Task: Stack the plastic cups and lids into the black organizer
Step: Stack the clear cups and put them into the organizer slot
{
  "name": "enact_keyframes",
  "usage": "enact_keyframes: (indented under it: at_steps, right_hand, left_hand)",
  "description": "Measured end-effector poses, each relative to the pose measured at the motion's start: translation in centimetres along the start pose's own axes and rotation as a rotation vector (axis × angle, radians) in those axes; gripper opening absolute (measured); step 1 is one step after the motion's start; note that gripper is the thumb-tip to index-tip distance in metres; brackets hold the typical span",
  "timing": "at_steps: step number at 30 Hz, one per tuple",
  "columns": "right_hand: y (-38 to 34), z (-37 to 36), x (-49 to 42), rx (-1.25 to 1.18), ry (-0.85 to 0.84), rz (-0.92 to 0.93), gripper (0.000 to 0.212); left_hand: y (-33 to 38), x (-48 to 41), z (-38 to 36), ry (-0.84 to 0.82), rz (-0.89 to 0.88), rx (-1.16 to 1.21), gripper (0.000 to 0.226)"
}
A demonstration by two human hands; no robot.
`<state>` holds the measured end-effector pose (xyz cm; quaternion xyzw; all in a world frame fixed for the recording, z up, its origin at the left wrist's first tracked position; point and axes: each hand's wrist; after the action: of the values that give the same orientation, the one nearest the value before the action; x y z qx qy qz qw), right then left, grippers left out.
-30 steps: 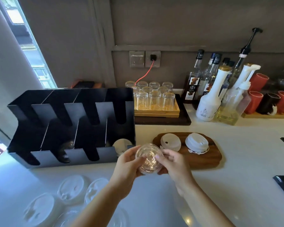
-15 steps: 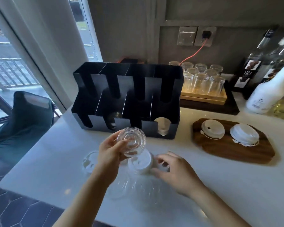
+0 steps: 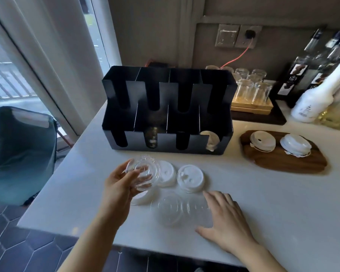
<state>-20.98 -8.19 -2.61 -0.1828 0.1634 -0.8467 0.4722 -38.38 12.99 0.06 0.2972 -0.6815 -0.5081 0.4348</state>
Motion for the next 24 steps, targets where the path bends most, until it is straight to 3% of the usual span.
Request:
enact_keyframes:
  at_steps: [4,13,16,24]
  right_hand:
    - [0.2,-0.4,0.5,-0.046,0.097,-0.03,0.1]
    - [-2.4,-1.1,-0.3,-0.117,0.11,-0.141,0.115]
    - [-2.4,-1.5,-0.5,-0.082,0.101,-0.164,0.108]
    - [-2.5,-2.1,0.5,-0.214,0.247,-0.1,0.106]
  left_hand:
    - [0.3,0.0,1.7,-0.034,0.0,-0.006,0.042]
    - [0.4,0.3,3.4,-0.108,0.022,-0.017,0.045]
    - [0.7,0.4,3.6,-0.124,0.02,-0.016,0.044]
    - [0.6,0.5,4.3,-0.115,0.034,-0.028,0.043]
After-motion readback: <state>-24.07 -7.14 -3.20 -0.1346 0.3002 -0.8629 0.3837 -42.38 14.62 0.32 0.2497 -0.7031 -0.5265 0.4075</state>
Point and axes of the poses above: each hand's wrist, its own x-axis away from the middle knuckle, its own z-axis out of the back of the hand, y = z × x, and after that the axes turned 13 degrees about -x, right-handed
